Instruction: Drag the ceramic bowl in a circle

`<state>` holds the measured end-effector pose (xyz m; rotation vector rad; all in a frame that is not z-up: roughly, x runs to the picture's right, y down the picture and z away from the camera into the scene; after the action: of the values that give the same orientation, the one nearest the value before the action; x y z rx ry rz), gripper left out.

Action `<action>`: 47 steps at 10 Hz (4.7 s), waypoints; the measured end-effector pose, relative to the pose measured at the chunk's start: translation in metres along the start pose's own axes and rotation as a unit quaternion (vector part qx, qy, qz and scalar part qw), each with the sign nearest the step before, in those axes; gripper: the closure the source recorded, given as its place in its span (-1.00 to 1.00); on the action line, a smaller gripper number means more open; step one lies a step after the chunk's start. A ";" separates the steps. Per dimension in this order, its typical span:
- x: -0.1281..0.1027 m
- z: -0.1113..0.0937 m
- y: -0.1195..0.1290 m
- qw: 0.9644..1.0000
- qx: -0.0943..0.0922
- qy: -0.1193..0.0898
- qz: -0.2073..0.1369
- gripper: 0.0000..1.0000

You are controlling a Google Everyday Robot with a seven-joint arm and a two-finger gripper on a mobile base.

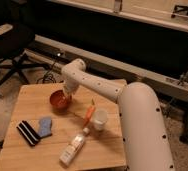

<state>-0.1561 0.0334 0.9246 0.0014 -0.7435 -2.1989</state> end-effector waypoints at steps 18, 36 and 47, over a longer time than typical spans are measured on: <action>-0.055 -0.021 0.176 0.983 -0.168 -0.005 0.077 1.00; -0.024 -0.069 -0.071 0.956 -0.170 0.046 -0.235 1.00; 0.130 -0.048 -0.112 0.938 -0.176 0.074 -0.290 1.00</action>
<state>-0.3110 -0.0244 0.8580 0.2294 -0.2687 -2.8310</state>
